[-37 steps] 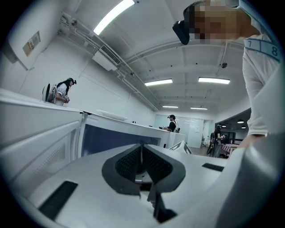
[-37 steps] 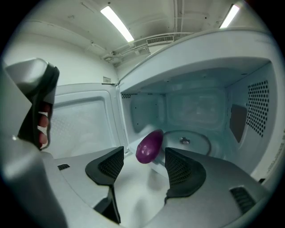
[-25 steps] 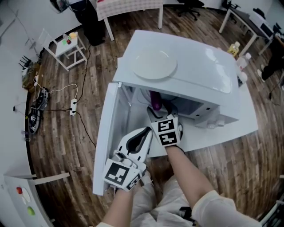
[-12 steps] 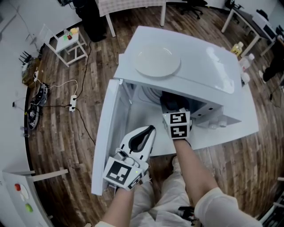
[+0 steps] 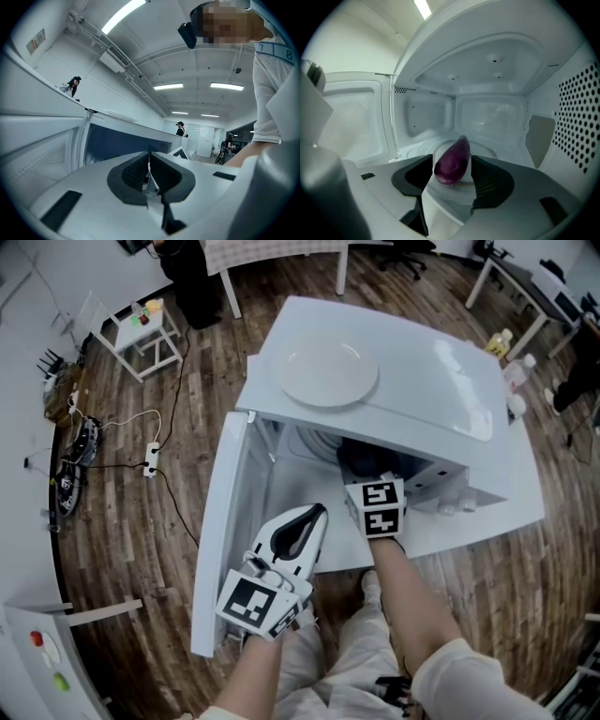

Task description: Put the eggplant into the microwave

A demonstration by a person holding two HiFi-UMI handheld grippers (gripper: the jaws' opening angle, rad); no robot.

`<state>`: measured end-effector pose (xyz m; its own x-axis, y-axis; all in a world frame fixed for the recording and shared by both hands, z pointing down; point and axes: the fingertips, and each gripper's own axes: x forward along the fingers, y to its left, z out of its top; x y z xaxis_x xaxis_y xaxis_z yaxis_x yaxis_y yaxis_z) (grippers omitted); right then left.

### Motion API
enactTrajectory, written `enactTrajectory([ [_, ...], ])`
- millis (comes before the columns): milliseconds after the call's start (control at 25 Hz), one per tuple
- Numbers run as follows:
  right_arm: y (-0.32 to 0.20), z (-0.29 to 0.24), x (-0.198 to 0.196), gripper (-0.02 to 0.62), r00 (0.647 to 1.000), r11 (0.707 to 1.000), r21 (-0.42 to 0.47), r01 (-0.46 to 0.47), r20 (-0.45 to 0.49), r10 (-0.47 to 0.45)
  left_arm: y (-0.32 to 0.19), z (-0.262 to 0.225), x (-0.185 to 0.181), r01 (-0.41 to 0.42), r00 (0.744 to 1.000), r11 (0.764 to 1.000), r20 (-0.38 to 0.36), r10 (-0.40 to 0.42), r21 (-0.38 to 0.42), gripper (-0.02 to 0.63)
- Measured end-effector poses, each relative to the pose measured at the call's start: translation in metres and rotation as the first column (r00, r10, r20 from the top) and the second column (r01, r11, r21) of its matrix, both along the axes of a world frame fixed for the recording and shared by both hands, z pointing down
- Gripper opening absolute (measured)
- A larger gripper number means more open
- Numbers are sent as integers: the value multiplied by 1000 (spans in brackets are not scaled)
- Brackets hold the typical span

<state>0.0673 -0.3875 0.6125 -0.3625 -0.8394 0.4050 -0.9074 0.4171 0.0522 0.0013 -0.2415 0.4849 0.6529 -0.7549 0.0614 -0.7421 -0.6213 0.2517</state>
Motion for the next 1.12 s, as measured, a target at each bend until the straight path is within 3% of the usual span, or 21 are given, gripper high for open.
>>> enactTrajectory([
  [80, 2, -5, 1, 273, 1000, 1000, 12, -1, 11, 1, -1, 0, 1, -1, 1000, 1000, -1, 1, -2, 3],
  [720, 59, -61, -13, 275, 984, 990, 111, 84, 145, -100, 2, -11, 16, -28, 1000, 1000, 2, 28, 6, 3],
  [1120, 106, -94, -17, 273, 975, 979, 158, 131, 157, -156, 12, -24, 16, -42, 999, 999, 1, 42, 32, 3],
])
